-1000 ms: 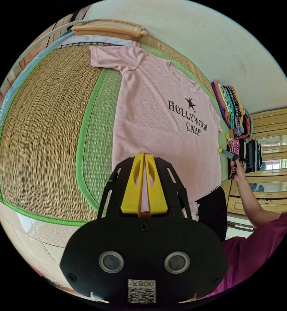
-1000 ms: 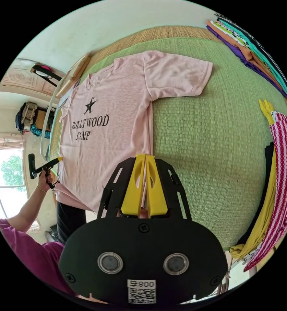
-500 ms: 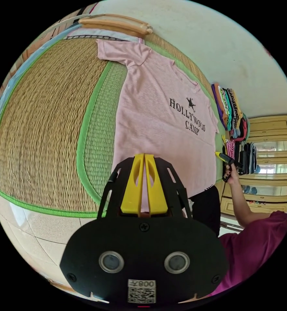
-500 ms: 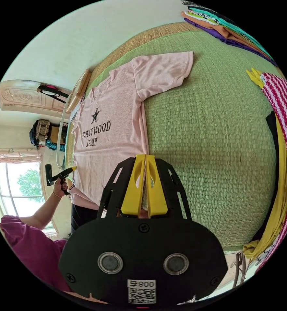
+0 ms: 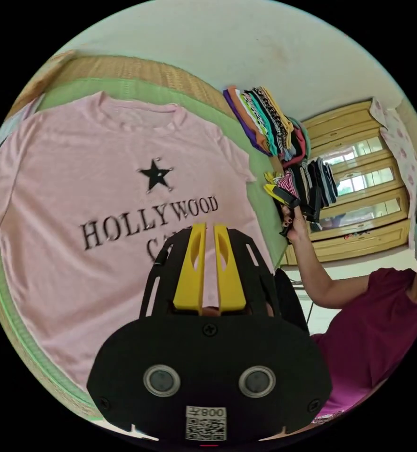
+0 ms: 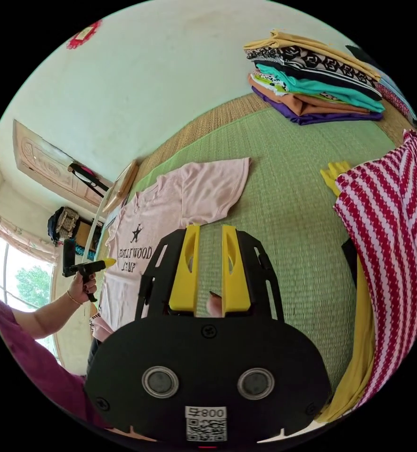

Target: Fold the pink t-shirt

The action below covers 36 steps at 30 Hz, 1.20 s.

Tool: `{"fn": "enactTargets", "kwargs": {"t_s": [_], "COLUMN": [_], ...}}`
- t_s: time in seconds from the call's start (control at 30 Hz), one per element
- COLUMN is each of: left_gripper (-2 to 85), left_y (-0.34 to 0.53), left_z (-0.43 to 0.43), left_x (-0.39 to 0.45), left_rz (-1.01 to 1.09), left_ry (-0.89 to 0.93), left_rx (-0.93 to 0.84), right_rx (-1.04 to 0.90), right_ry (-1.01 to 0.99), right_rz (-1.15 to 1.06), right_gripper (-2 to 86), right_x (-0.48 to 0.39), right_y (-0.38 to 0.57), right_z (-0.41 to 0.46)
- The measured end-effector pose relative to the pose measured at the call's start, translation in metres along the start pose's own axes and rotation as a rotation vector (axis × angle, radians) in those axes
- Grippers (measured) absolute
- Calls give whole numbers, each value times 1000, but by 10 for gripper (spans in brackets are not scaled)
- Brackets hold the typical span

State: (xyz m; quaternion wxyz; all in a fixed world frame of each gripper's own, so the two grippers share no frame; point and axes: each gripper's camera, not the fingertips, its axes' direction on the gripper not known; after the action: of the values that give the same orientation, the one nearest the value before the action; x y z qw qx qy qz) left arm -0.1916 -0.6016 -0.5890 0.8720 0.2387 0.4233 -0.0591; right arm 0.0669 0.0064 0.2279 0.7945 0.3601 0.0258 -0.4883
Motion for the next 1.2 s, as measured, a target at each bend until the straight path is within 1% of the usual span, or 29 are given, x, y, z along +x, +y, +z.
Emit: {"fn": "enactTargets", "kwargs": {"t_s": [0.07,0.2,0.37,0.57,0.73,0.77,0.8,0.93,1.13,1.2], "left_gripper": [33,44,67,80,64,47,38,19,11,10], "left_y": [-61,-143,-245,-318,-343,-345,-347,-360,-372,-371], "left_z": [44,109,198,272,319,322,324,327,282,259], "left_x": [28,70,133,182,197,199,200,196,190,183], "left_rz": [105,239,401,497,520,522,522,495,468,451], "left_ry": [30,36,-41,-195,-344,-396,-409,-391,-294,-260], "left_rx": [-41,-92,-162,-216,-279,-247,-242,-225,-76,-22], "right_rx": [16,0,-25,-58,-72,-72,-70,-44,7,51], "right_ry": [-11,-34,-99,-147,-188,-194,-205,-250,-272,-335], "right_rz": [-6,-9,-6,-19,-20,-15,-6,12,-43,-95], "right_gripper": [81,82,69,45,26,22,19,10,5,4], "right_x": [7,22,37,45,54,57,61,71,67,61], "right_y": [-2,-1,-3,-9,-11,-11,-11,-11,-14,-16], "right_z": [8,33,42,55,61,62,63,61,52,44]}}
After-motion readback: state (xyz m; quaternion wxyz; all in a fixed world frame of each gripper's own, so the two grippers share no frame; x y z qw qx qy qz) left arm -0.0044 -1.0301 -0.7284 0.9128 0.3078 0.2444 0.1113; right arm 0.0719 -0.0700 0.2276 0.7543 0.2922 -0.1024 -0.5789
